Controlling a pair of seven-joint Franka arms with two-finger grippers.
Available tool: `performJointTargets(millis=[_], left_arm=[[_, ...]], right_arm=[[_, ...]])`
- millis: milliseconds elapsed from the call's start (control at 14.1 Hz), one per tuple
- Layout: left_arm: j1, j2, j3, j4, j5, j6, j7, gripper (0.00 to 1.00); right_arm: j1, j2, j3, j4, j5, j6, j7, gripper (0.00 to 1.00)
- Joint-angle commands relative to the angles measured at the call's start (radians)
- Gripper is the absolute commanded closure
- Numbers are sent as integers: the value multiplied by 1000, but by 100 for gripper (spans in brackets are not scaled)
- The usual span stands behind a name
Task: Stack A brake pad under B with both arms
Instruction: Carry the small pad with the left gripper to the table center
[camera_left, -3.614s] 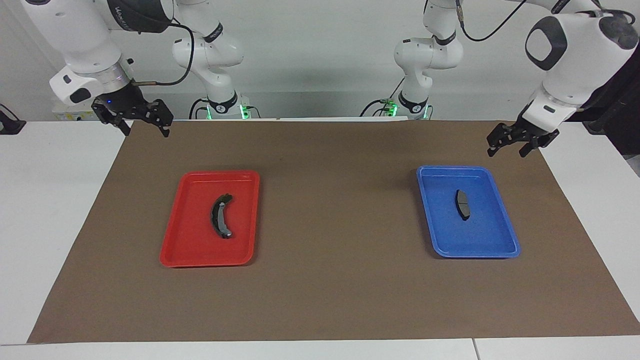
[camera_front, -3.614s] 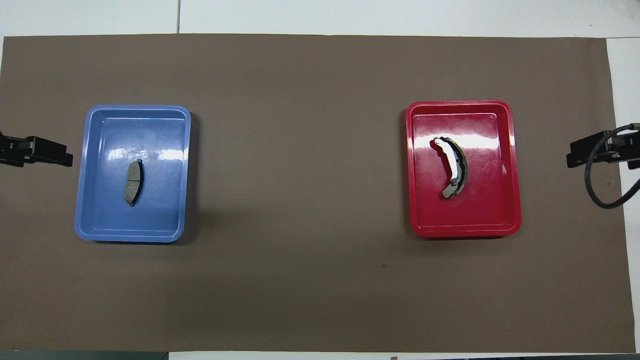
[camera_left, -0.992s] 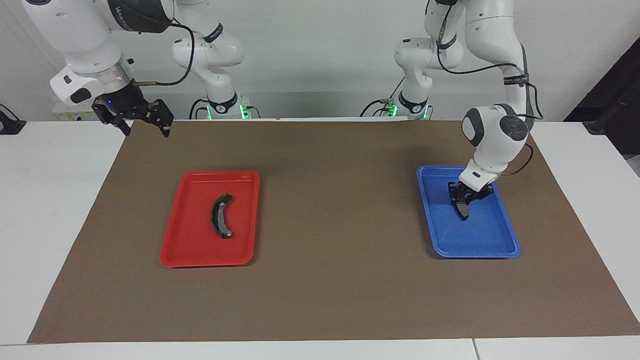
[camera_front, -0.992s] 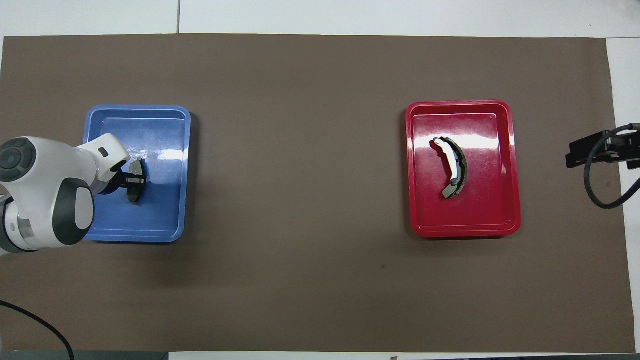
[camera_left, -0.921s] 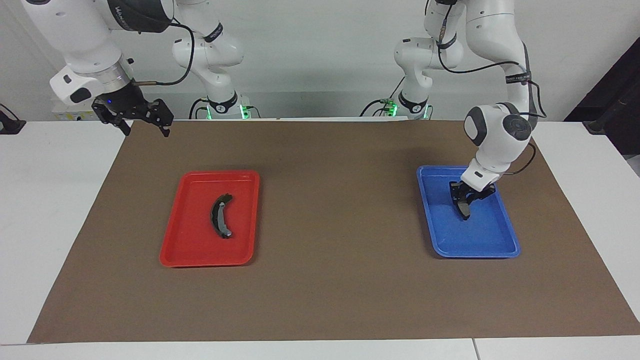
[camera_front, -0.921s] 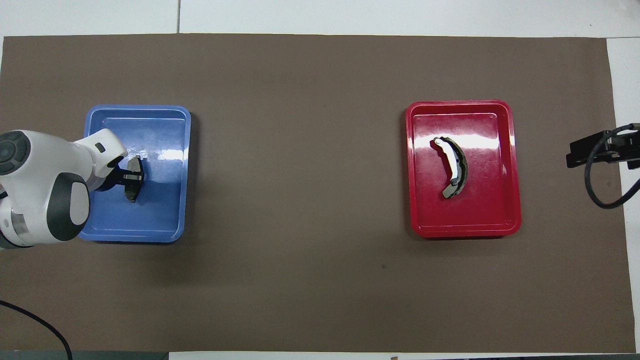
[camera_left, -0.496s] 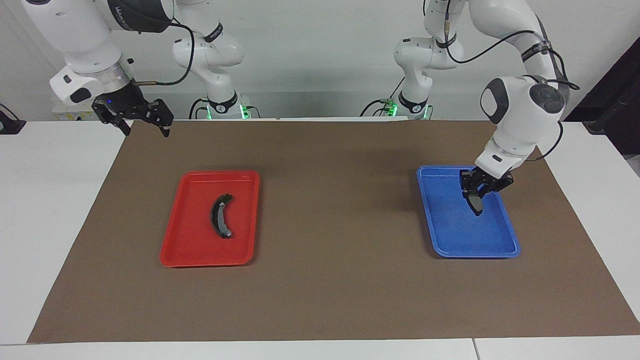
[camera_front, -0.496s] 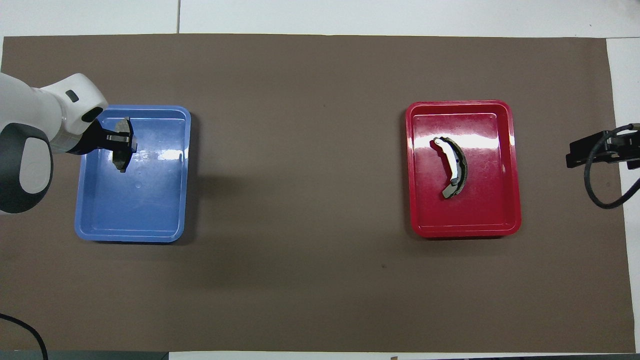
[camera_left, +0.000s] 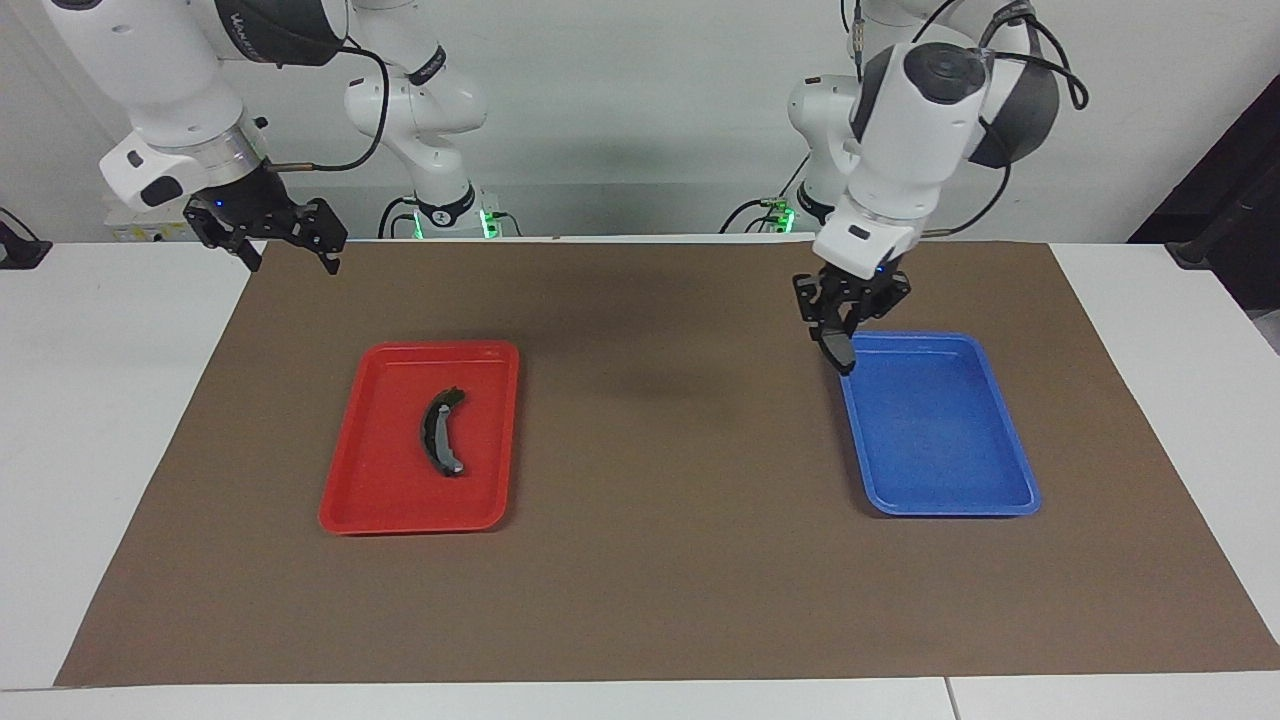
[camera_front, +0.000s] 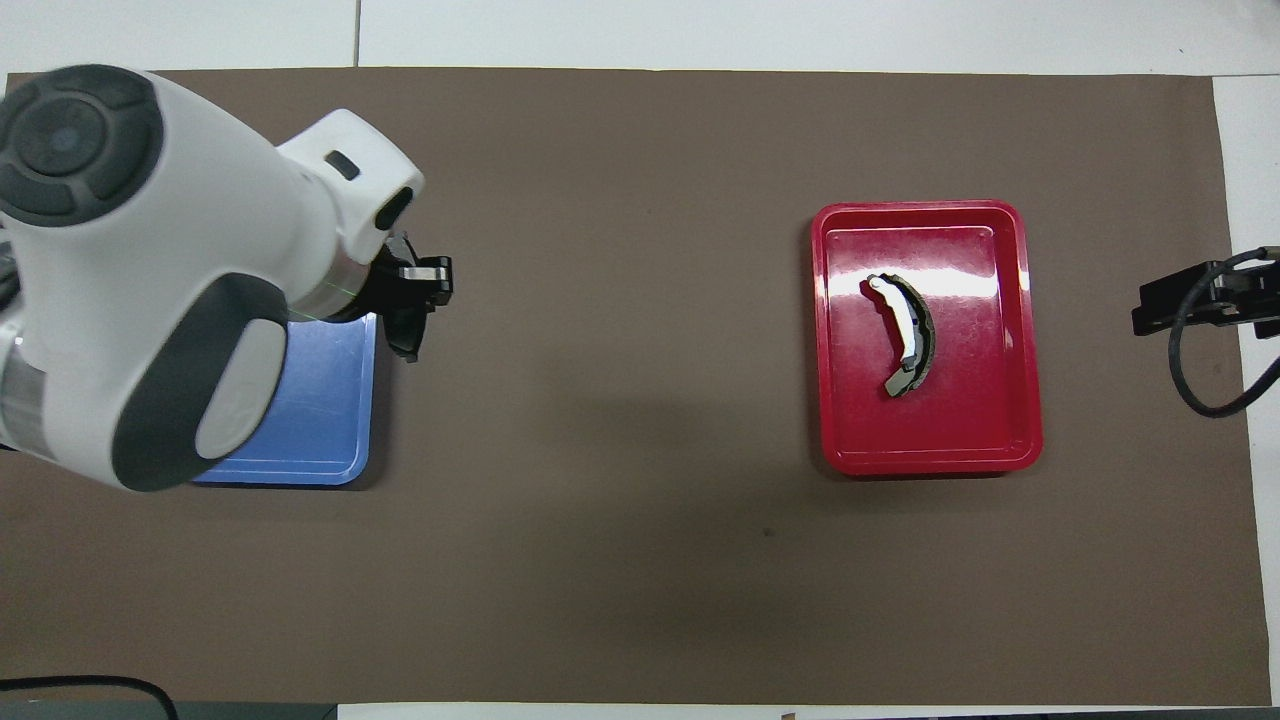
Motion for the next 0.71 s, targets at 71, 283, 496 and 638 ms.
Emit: performJointTargets(millis=[71, 283, 496, 638], left_arm=[[-9, 5, -37, -45, 21, 37, -69, 99], [-16, 2, -79, -182, 21, 193, -150, 99], [-16, 0, -137, -269, 21, 332, -240, 99], [-32, 20, -168, -280, 24, 382, -299, 99]], right_arm=[[-3, -4, 0, 2, 20, -1, -13, 0], [-3, -4, 0, 2, 20, -1, -13, 0], [-3, -4, 0, 2, 20, -1, -13, 0], [-3, -4, 0, 2, 20, -1, -13, 0]])
